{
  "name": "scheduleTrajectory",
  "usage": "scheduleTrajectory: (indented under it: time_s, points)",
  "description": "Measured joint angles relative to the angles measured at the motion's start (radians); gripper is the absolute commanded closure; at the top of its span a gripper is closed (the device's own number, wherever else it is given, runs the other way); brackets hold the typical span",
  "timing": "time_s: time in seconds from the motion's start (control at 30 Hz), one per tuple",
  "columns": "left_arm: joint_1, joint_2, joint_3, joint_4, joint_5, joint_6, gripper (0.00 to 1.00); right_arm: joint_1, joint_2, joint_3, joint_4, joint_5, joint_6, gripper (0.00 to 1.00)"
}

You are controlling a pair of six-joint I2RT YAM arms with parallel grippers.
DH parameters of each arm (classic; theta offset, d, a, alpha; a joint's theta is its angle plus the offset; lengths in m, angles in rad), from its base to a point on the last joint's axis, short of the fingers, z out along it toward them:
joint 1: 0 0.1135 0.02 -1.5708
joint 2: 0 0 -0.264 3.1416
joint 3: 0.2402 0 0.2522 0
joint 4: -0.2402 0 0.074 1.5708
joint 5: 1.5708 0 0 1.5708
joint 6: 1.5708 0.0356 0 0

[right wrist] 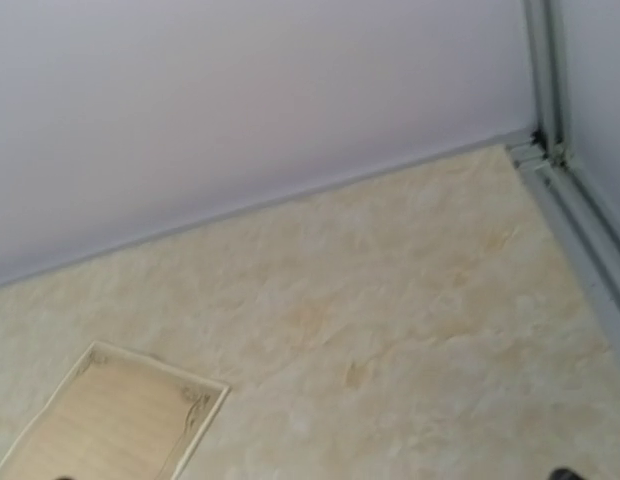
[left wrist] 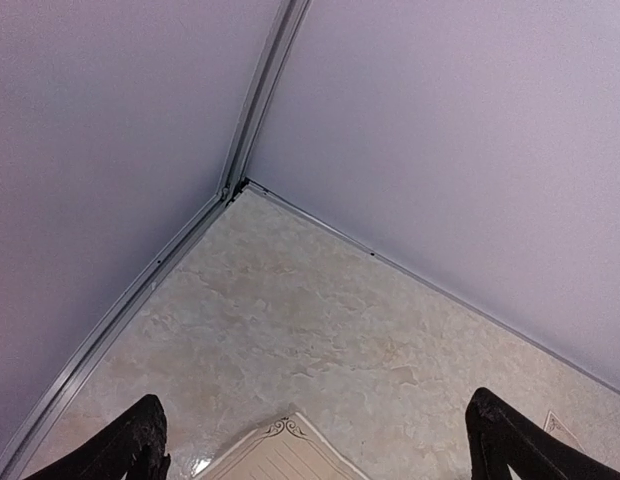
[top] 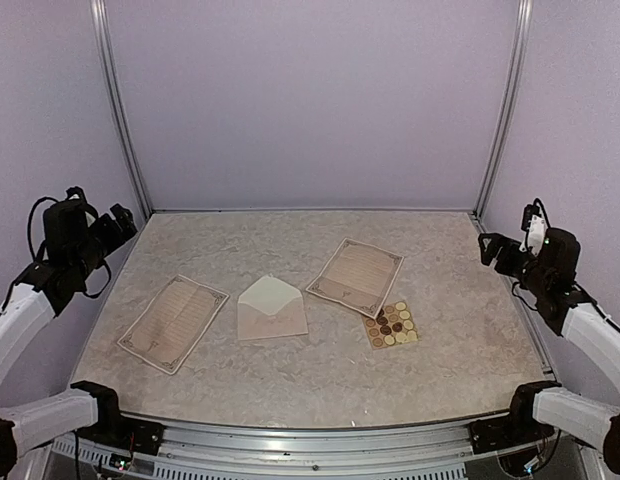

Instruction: Place the letter into the envelope and seal it

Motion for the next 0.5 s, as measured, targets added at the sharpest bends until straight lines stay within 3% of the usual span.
scheduleTrajectory:
  time_s: [0.17,0.27,0.5]
  points:
    - [0.002,0.035,0.146,-0.101,0.022,0.043,0.01,0.013,0.032,0.082,-0.101,-0.032,-0.045,0.01]
    - [0.002,0.063,0.231,-0.117,0.055,0.085,0.01,0.087,0.048,0.128,-0.147,-0.011,-0.083,0.00]
    - [0.002,0.089,0.243,-0.027,0.168,0.188,0.01,0.472,0.216,0.230,-0.224,0.189,-0.159,0.05]
